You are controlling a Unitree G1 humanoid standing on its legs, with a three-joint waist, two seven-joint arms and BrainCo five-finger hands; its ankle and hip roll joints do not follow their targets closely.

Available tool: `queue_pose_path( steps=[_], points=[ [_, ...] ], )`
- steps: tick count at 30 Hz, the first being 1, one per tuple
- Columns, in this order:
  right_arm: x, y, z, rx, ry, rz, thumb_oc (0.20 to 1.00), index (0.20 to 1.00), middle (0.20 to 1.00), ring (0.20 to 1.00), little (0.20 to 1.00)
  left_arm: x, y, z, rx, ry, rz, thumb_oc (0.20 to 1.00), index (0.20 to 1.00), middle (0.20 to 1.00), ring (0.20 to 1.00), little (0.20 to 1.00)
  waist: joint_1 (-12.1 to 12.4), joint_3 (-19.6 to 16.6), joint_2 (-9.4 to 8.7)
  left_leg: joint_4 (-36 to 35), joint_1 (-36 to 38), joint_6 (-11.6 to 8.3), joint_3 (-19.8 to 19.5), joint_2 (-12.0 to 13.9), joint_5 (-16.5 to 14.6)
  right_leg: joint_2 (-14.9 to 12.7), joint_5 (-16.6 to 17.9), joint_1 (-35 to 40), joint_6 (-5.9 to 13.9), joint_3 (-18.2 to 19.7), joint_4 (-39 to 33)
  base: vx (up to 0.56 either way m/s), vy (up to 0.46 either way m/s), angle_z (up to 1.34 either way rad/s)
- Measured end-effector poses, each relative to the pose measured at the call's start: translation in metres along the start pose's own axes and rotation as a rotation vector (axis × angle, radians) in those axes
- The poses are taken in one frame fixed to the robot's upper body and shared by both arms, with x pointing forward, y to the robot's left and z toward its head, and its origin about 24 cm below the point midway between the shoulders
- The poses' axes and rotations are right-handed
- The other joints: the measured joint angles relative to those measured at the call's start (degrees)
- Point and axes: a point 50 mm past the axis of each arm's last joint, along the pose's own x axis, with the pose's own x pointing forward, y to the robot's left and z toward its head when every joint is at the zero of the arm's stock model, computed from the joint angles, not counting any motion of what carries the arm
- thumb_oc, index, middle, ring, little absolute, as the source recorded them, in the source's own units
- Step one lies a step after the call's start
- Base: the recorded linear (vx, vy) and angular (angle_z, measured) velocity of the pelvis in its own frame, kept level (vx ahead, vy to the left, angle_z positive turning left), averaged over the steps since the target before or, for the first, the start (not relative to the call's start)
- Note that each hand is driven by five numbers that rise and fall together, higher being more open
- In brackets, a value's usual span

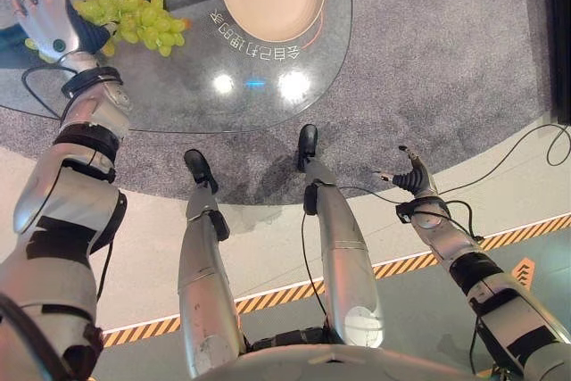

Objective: Pick up fruits into the plate

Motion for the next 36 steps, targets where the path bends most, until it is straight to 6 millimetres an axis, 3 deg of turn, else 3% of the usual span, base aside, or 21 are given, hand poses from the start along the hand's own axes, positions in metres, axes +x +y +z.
queue_pose_path(
  steps=[11, 19, 26, 27, 28, 36],
  points=[
    [0.000, 0.001, 0.004, 0.002, -0.015, 0.001, 1.000, 1.000, 1.000, 1.000, 1.000, -0.010, -0.018, 0.037, -0.020, -0.267, -0.270, 1.000, 1.000, 1.000, 1.000, 1.000, -1.87, 0.11, 0.09, -1.45, -0.06, 0.14, 1.35, -0.72, 0.12, -0.66, -0.17, -1.40, 0.24, 0.77, 0.12, 0.03, 0.025, -0.01],
    [0.001, -0.001, 0.005, -0.024, -0.027, -0.002, 1.000, 1.000, 1.000, 1.000, 1.000, -0.004, -0.023, 0.039, 0.029, -0.242, -0.531, 1.000, 1.000, 1.000, 1.000, 1.000, -2.11, 0.11, 0.09, -0.99, 0.22, 0.22, 1.80, -0.90, 0.07, -0.70, -0.39, -1.39, 0.59, 1.62, 0.25, 0.01, 0.018, -0.01],
    [0.001, -0.004, 0.010, -0.026, -0.044, -0.007, 1.000, 1.000, 1.000, 1.000, 1.000, 0.003, -0.021, 0.036, 0.083, -0.173, -0.628, 1.000, 1.000, 1.000, 1.000, 1.000, -2.49, 0.11, 0.09, -0.87, 0.16, 0.16, 1.84, -0.67, 0.00, -0.44, -0.39, -1.39, 0.59, 1.71, 0.05, 0.00, 0.000, 0.00],
    [0.001, -0.005, 0.011, -0.024, -0.047, -0.009, 1.000, 1.000, 1.000, 1.000, 1.000, 0.004, -0.021, 0.036, 0.087, -0.167, -0.629, 0.423, 0.423, 0.423, 0.423, 0.423, -2.46, 0.11, 0.09, -0.87, 0.16, 0.15, 1.83, -0.60, 0.00, -0.38, -0.39, -1.39, 0.59, 1.71, 0.04, 0.01, -0.031, -0.02],
    [0.002, -0.005, 0.014, -0.020, -0.056, -0.010, 1.000, 1.000, 1.000, 1.000, 1.000, 0.004, -0.021, 0.036, 0.097, -0.157, -0.630, 0.200, 0.200, 0.200, 0.200, 0.200, -2.45, 0.11, 0.09, -0.86, 0.14, 0.12, 1.81, -0.51, -0.03, -0.28, -0.39, -1.39, 0.59, 1.72, 0.02, 0.00, -0.041, -0.02],
    [0.003, -0.011, 0.020, -0.026, -0.077, -0.020, 1.000, 1.000, 1.000, 1.000, 1.000, 0.011, -0.015, 0.034, 0.209, -0.129, -0.577, 0.200, 0.200, 0.200, 0.200, 0.200, -2.40, 0.09, 0.08, -0.58, 0.03, -0.23, 1.80, 0.40, -0.28, 0.70, -0.38, -1.31, 0.56, 1.74, -0.44, 0.00, -0.022, -0.04]
  ],
)
